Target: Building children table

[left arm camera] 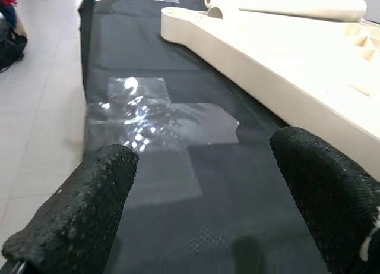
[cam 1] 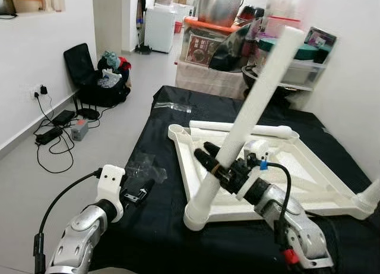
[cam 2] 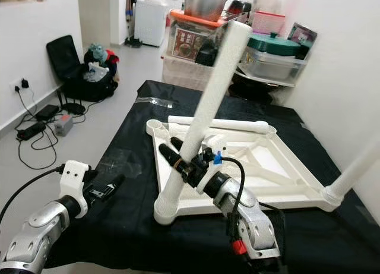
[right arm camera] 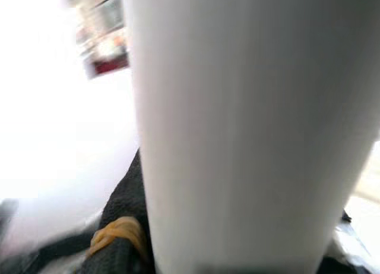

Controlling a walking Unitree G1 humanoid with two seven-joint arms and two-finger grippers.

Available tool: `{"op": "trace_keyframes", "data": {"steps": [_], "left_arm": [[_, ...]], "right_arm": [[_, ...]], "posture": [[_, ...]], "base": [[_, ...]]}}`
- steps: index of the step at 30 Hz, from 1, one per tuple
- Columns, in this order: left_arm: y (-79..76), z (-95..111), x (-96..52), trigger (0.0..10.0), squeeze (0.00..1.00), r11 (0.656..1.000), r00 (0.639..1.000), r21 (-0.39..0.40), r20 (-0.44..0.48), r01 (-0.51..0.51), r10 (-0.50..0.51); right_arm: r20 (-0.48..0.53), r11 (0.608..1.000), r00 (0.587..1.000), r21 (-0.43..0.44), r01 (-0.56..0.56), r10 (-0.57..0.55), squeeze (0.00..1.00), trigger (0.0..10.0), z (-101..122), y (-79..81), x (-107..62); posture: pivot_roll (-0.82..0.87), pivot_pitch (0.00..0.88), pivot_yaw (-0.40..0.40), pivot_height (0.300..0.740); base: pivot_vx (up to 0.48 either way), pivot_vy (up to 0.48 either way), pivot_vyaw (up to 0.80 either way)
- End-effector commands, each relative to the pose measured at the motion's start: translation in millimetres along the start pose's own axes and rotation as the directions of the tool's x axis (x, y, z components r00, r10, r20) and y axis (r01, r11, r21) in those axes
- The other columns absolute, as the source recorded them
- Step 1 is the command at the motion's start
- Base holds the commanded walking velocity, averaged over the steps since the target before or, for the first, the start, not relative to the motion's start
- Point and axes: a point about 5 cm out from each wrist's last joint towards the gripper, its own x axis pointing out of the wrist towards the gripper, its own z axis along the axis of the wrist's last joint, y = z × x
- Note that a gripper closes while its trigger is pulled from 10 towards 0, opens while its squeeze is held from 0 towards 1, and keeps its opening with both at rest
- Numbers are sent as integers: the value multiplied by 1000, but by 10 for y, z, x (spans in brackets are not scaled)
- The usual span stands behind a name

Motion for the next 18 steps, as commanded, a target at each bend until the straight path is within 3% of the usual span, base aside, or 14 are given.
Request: {"op": "trace_keyframes", "data": {"steps": [1,2,3,4,5,7,8,11,14,15,16,18], "left_arm": [[-31,-27,7,10000,0,1000,1000,-10,-12,11,-11],[-25,-29,6,10000,0,1000,1000,-8,-14,10,-11],[-17,-28,6,10000,0,1000,1000,-6,-15,10,-10],[-17,-28,6,10000,0,1000,1000,-6,-15,10,-10],[-12,-27,5,10000,0,1000,1000,-6,-15,9,-9],[-12,-27,5,10000,0,1000,1000,-6,-15,9,-9],[-6,-26,4,10000,0,1000,1000,-3,-16,10,-10],[-9,-26,7,10000,0,1000,1000,0,-17,14,-14],[-13,-22,15,10000,0,1000,1000,0,-16,14,-14],[-14,-20,20,10000,0,1000,1000,0,-14,14,-14],[-14,-20,20,10000,0,1000,1000,0,-14,14,-14],[-15,-17,27,10000,0,1000,1000,0,-13,14,-14]], "right_arm": [[-237,966,939,-7,257,-251,0,0,-490,-327,-247],[-183,916,900,-7,402,-397,0,0,-465,-424,-344],[-145,841,832,-6,541,-536,0,0,-455,-515,-474],[-145,841,832,-6,541,-536,0,0,-455,-515,-474],[-126,785,779,-6,619,-615,0,0,-452,-563,-561],[-126,785,779,-6,619,-615,0,0,-452,-563,-561],[-85,689,684,-67,721,-724,0,0,-427,-574,-681],[-37,632,633,-126,765,-774,0,0,-350,-542,-676],[-39,633,633,-126,764,-773,0,0,-336,-550,-644],[-72,751,749,-126,648,-658,0,0,-347,-459,-501],[-72,751,749,-126,648,-658,0,0,-347,-459,-501],[-130,892,883,-118,437,-450,0,0,-381,-296,-330]], "posture": [[87,0,-144,740],[85,0,-140,740],[85,0,-138,740],[85,0,-138,740],[85,0,-136,740],[85,0,-136,740],[77,0,-129,740],[77,0,-129,740],[74,0,-128,740],[75,0,-130,740],[75,0,-130,740],[74,0,-127,740]], "base": [[0,0,0],[0,0,0],[0,0,0],[0,0,0],[0,0,0],[0,0,0],[0,0,0],[0,0,0],[0,0,0],[0,0,0],[0,0,0],[0,0,0]]}}
